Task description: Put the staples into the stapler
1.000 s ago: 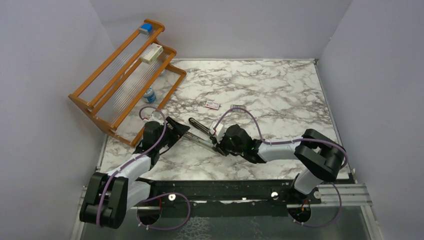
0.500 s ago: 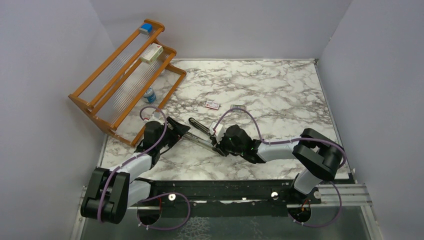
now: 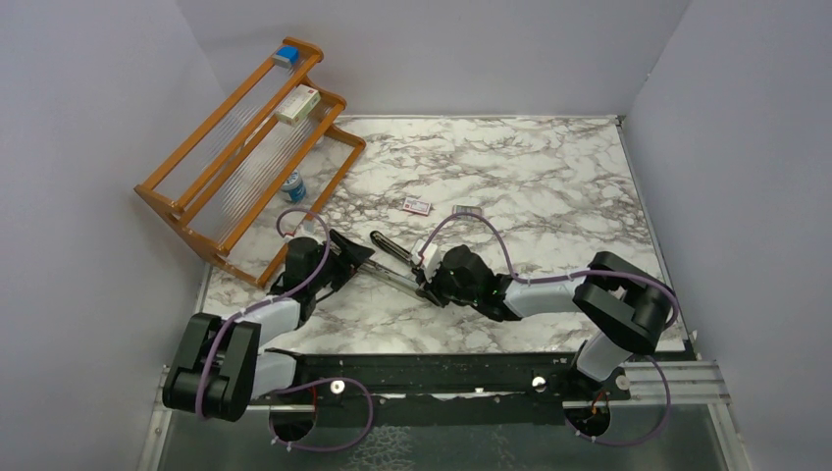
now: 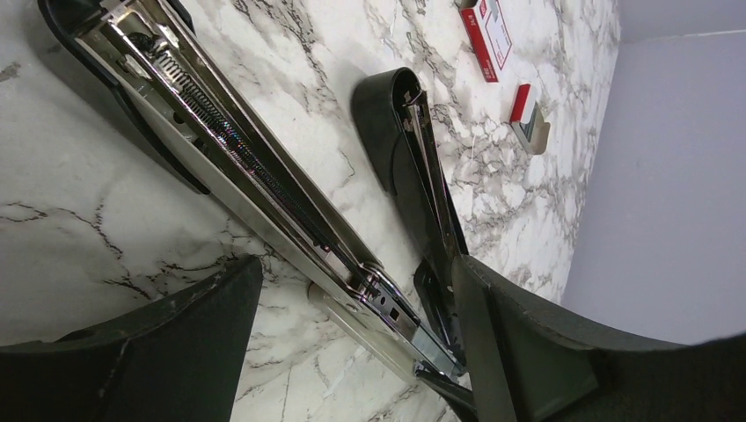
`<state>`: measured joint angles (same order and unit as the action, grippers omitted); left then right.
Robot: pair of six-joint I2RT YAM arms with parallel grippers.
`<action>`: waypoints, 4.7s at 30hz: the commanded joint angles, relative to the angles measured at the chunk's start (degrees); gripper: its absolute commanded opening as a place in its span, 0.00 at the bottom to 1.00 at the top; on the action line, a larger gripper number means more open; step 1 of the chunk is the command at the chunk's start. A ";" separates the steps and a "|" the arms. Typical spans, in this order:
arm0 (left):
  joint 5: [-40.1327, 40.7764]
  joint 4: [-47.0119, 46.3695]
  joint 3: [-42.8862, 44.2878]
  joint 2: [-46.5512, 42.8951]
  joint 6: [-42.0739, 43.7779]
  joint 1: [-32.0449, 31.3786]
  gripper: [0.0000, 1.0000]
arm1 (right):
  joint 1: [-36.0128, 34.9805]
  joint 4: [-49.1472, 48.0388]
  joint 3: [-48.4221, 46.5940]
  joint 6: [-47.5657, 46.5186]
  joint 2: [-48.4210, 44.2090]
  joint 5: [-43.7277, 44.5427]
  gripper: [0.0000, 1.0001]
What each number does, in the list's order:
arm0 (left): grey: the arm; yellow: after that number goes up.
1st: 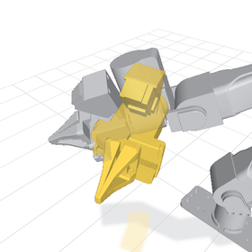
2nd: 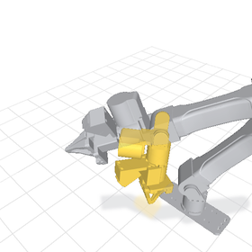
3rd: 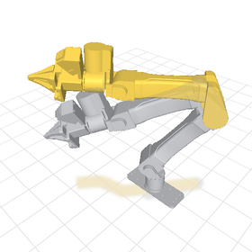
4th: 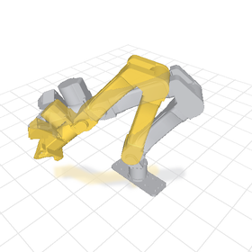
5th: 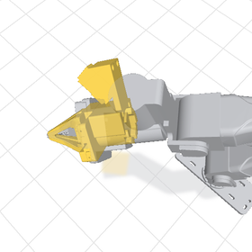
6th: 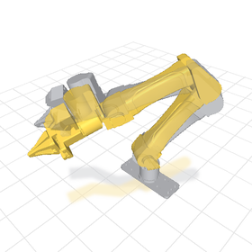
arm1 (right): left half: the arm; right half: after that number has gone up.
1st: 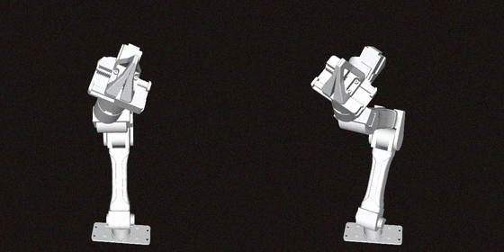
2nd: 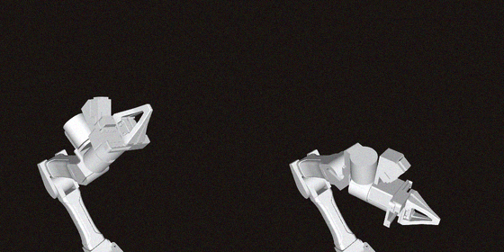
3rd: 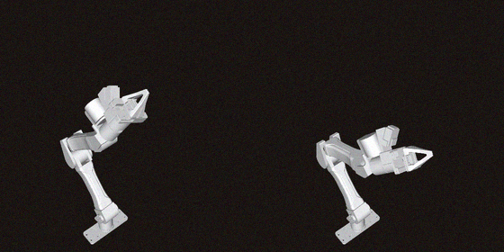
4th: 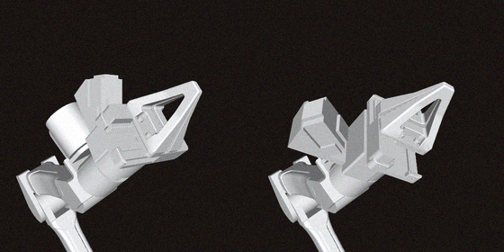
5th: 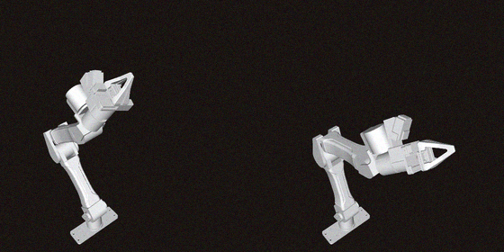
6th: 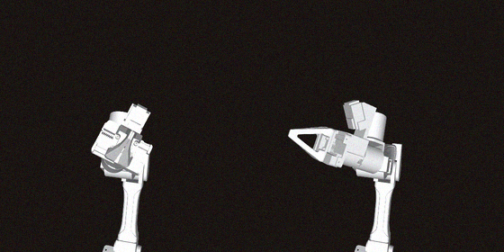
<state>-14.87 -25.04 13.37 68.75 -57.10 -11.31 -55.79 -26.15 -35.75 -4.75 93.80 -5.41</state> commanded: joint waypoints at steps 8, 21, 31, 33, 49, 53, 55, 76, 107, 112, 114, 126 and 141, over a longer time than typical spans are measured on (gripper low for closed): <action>0.19 -13.56 -2.54 9.19 -9.36 0.15 0.84 | -0.40 -1.40 -0.15 3.35 2.18 -0.74 0.01; 5.14 -32.84 -6.78 17.19 -11.88 0.21 0.85 | -0.45 0.70 -0.61 2.67 2.76 -0.50 0.01; 4.21 -62.44 -9.19 33.17 -17.94 3.47 0.86 | -0.34 2.09 -0.51 2.27 2.56 -1.03 0.01; 2.70 -71.67 -9.51 39.02 -19.25 4.42 0.91 | -0.46 2.60 -0.58 2.07 2.61 -1.04 0.01; 0.00 -67.24 -7.73 34.69 -9.36 5.48 0.93 | -0.46 3.59 -0.79 2.15 3.05 -0.88 0.01; -0.31 -56.19 -6.65 25.51 -4.16 5.51 0.94 | -0.44 3.40 -0.82 2.29 3.19 -0.68 0.01; -0.21 -50.55 -5.99 20.94 -1.55 5.47 0.95 | -0.41 3.18 -0.96 2.46 3.26 -0.66 0.01; 0.66 -29.68 -2.19 3.20 6.56 -1.36 0.97 | -0.41 1.34 -1.33 3.10 4.69 -1.27 0.01; 2.38 -22.96 -0.32 -5.29 4.27 -8.61 0.97 | -0.43 -2.78 0.77 4.14 4.37 -0.75 0.01; 2.46 -22.20 0.18 -6.09 3.93 -9.37 0.98 | -0.38 -2.94 1.05 4.29 4.27 -0.48 0.05; 3.02 -21.62 0.16 -6.25 4.28 -9.37 0.98 | -0.43 -2.99 1.03 4.25 4.12 -0.37 0.09; 6.33 -14.94 0.15 -7.03 7.14 -9.28 0.98 | -0.40 -1.02 2.64 2.43 -3.92 -1.56 0.42; 5.65 -7.51 4.12 -3.54 11.28 -9.17 0.94 | -0.37 6.71 -1.52 3.77 -13.28 0.39 0.27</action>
<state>-9.54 -34.89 15.92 63.99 -47.75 -20.38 -55.83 -23.38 -33.91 -1.34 79.70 -6.50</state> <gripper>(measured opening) 0.951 0.293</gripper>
